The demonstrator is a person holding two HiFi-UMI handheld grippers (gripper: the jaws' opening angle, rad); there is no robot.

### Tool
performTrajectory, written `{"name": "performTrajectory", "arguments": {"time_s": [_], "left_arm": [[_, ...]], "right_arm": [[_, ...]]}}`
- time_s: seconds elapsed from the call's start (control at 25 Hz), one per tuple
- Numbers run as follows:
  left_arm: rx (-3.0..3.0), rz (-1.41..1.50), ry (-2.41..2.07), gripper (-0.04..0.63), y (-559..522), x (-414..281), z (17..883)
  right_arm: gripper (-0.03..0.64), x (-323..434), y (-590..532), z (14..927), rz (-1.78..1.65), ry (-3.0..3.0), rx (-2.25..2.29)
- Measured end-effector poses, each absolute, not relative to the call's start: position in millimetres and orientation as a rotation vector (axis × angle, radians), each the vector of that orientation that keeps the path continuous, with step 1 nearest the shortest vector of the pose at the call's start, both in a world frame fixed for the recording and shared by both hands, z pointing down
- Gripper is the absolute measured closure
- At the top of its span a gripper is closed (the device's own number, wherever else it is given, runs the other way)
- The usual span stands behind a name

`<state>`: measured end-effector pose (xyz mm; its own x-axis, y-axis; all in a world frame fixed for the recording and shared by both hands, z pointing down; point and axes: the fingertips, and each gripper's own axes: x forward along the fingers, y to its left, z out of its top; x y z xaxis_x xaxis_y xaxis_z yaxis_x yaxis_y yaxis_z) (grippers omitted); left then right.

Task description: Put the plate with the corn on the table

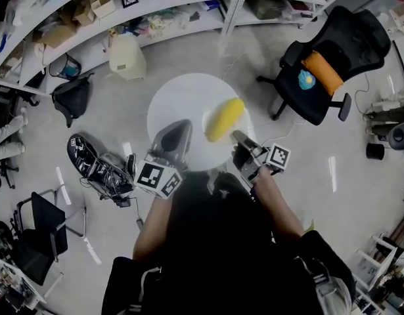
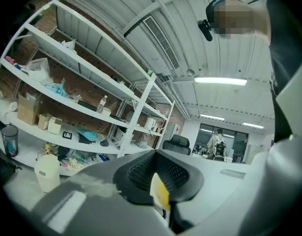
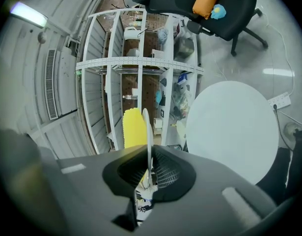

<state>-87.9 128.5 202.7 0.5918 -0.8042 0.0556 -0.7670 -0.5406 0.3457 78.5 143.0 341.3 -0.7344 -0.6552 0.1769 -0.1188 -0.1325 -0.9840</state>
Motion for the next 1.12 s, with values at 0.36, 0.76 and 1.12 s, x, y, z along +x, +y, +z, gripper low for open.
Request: {"name": "performTrajectory", "arguments": {"time_s": [0.36,0.76,1.12], "left_arm": [[2.451,-0.145,-1.315,0.592,103.7,-77.0,207.5],[2.402,-0.131,-1.386,0.592,76.1,-39.0,217.7],[2.378,-0.134,-1.414,0.592,57.5,-26.0,232.4]], "right_arm": [[0.586,84.0,116.1,351.2,-1.936,1.790,-0.835],[0.586,106.7,79.1,370.4,-1.980,1.858,-0.780],[0.586,113.3,51.4,385.3,-1.997,1.902,-0.746]]}}
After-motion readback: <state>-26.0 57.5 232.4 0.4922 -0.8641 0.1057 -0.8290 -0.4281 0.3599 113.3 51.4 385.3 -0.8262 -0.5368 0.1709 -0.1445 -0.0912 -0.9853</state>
